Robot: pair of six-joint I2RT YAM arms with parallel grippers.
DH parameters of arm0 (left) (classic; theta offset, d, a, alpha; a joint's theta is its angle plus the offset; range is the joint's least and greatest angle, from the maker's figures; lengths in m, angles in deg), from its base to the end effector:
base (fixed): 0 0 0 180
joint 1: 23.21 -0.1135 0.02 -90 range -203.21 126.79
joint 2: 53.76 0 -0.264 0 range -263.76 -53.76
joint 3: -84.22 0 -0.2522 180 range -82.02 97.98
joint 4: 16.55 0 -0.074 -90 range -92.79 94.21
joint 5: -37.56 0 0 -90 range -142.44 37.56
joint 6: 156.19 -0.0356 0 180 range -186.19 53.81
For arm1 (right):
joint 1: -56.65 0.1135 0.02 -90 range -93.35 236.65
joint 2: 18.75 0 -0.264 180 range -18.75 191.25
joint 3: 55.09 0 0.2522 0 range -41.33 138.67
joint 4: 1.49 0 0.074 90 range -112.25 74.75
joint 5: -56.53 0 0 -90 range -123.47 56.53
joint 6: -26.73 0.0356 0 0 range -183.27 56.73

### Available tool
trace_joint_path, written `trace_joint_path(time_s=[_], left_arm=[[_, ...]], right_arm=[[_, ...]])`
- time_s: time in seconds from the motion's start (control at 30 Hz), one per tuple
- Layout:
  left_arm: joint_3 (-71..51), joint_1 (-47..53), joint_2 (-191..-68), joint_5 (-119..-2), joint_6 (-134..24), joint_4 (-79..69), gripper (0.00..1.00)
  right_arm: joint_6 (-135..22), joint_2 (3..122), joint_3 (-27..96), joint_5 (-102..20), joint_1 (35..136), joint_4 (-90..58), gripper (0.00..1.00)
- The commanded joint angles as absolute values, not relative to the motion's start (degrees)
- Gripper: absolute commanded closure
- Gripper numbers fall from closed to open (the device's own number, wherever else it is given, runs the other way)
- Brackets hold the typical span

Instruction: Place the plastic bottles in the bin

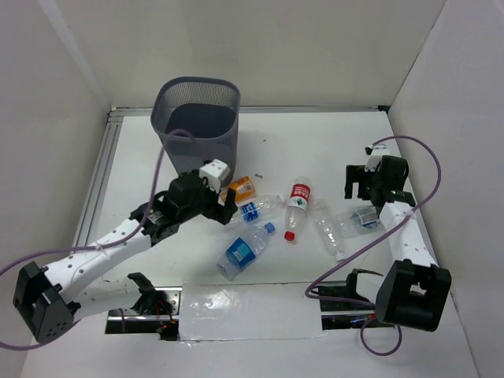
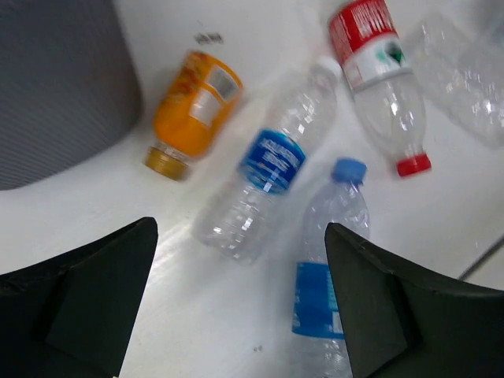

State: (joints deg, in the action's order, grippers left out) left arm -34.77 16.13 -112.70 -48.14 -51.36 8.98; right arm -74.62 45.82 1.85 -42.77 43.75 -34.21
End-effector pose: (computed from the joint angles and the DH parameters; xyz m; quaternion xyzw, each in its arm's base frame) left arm 0.1844 -0.1477 0.3052 0.1572 0.8208 -0.2217 0.5024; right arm 0.2350 -0.0479 0.2478 -0.0218 0.9050 -0.0160 0.4246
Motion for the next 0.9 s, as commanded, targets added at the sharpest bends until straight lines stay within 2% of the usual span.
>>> trace_joint_path(time_s=[0.0,0.3,0.4,0.43,0.47,0.5,0.53,0.57,0.6,0.63,0.67,0.7,0.73,0.77,0.87], left_arm=[[-33.0,21.7,-117.2,-49.7,-53.4,12.0,0.0],[-29.6,31.4,-128.3,-44.6,-50.8,9.7,0.0],[-28.3,32.8,-132.2,-42.2,-49.3,9.7,0.05],[-27.4,33.4,-133.4,-41.3,-49.3,10.3,0.07],[-27.4,33.9,-135.6,-40.2,-48.5,10.3,0.13],[-26.7,34.4,-136.7,-38.1,-48.0,10.8,0.17],[-26.1,35.2,-137.9,-36.9,-47.0,11.4,0.23],[-26.1,35.2,-139.2,-35.9,-46.2,11.4,0.3],[-24.8,35.9,-141.6,-35.0,-45.2,12.1,0.42],[-24.2,36.4,-143.0,-34.3,-44.2,12.9,0.42],[-23.4,36.4,-144.3,-34.2,-43.4,15.2,0.39],[-22.9,37.0,-145.4,-33.7,-43.4,16.0,0.34],[-22.3,37.9,-147.5,-33.7,-42.5,16.7,0.2],[-22.3,38.4,-148.3,-33.7,-42.5,16.7,0.17],[-21.8,40.0,-151.0,-34.5,-41.3,17.4,0.13]], right_arm=[[-73.7,44.4,4.1,-42.4,42.9,-35.6,0.01],[-80.1,45.4,4.6,-45.2,42.4,-38.0,0.01],[-80.1,46.8,4.6,-42.4,42.4,-38.0,0.01],[-80.8,46.8,4.6,-43.7,42.4,-38.7,0.04],[-81.3,46.8,4.6,-44.2,42.4,-38.7,0.21],[-80.8,46.8,4.0,-44.2,41.9,-38.7,0.74],[-80.8,46.8,3.3,-44.2,41.9,-38.2,0.89],[-80.2,46.8,3.3,-44.9,41.9,-38.2,0.92],[-80.2,46.8,3.3,-45.8,41.9,-38.2,0.88],[-80.2,47.3,3.3,-46.5,41.9,-38.2,0.53],[-79.6,47.9,3.8,-47.3,41.9,-38.8,0.31],[-79.6,48.0,4.5,-47.3,41.9,-38.8,0.17],[-79.6,48.7,4.5,-47.3,41.9,-39.4,0.1],[-79.6,49.3,5.0,-47.3,41.9,-39.4,0.0],[-80.2,50.4,5.0,-47.8,41.9,-39.4,0.0]])
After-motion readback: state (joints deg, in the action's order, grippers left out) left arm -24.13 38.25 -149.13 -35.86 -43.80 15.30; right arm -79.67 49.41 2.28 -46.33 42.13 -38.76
